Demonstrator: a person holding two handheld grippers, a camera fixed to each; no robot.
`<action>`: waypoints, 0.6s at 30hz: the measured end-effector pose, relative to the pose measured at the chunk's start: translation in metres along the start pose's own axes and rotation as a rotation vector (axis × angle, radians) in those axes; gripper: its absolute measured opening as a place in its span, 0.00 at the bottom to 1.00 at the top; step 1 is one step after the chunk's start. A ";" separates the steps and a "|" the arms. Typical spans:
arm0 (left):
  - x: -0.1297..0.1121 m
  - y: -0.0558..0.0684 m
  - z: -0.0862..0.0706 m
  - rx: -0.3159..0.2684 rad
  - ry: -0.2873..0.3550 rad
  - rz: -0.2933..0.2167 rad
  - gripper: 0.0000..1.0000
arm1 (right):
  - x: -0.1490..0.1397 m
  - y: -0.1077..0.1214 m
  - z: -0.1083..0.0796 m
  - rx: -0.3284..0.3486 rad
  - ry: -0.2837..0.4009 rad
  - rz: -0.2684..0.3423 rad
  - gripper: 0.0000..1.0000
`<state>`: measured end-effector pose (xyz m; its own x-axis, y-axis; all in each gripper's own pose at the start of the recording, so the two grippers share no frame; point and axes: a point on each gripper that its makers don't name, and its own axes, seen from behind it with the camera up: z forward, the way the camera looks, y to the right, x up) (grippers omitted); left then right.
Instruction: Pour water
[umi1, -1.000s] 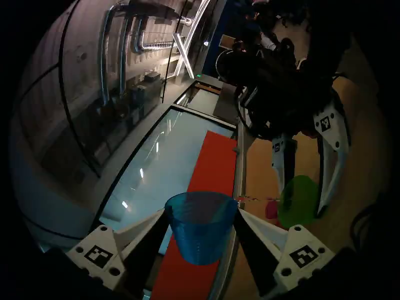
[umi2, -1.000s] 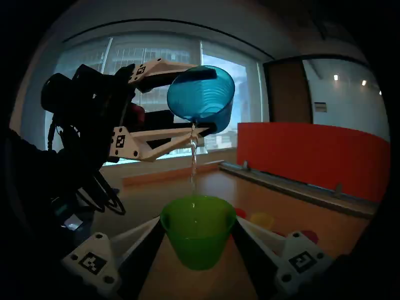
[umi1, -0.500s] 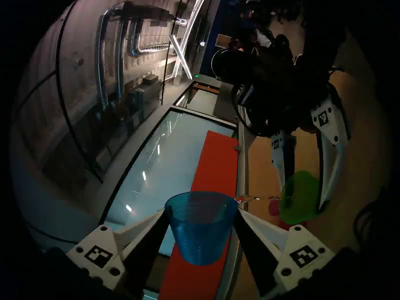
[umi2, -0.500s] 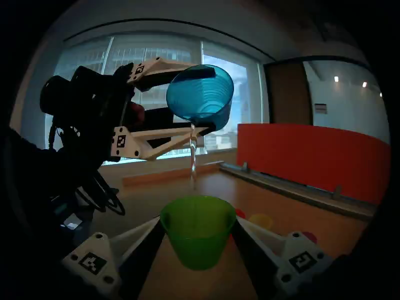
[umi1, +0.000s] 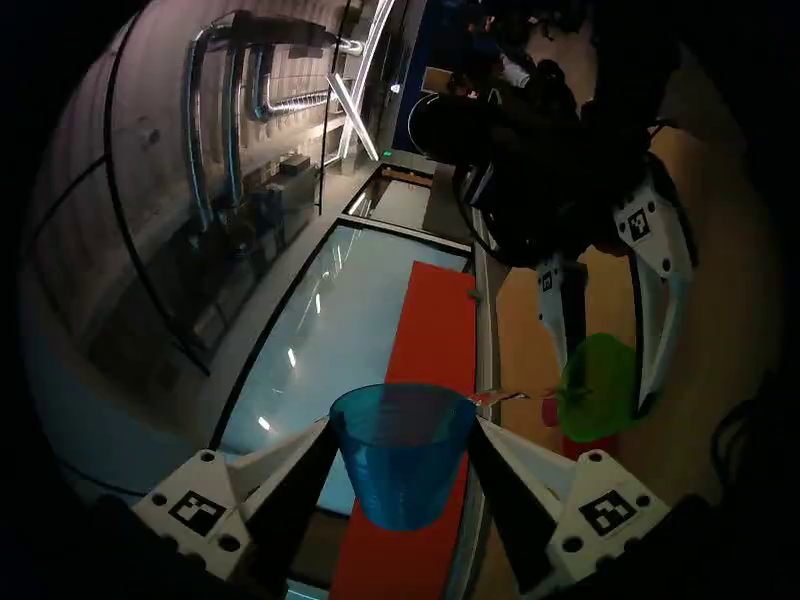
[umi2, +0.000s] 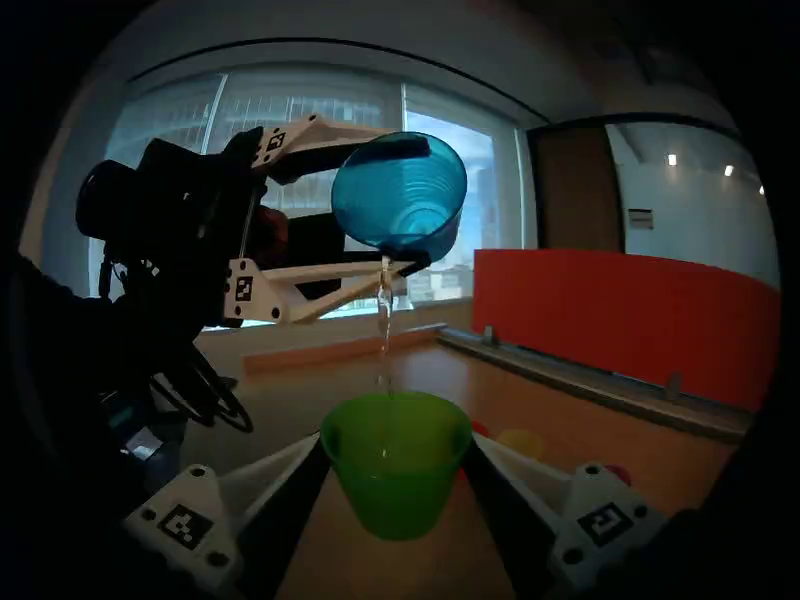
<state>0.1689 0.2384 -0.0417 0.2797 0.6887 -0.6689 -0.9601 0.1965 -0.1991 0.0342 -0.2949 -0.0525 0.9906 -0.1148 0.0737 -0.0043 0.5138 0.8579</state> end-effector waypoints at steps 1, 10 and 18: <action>0.000 -0.001 0.000 0.000 0.001 0.004 0.87 | 0.000 0.000 0.000 0.000 0.000 0.000 0.91; 0.002 -0.006 0.003 0.003 0.004 0.029 0.87 | 0.001 0.002 0.000 -0.002 0.003 0.000 0.91; 0.003 -0.008 0.004 0.009 0.007 0.055 0.87 | 0.001 0.002 -0.001 -0.005 0.004 -0.002 0.90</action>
<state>0.1776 0.2416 -0.0396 0.2261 0.6939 -0.6836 -0.9741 0.1647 -0.1550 0.0355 -0.2929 -0.0511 0.9912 -0.1126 0.0697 -0.0013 0.5175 0.8557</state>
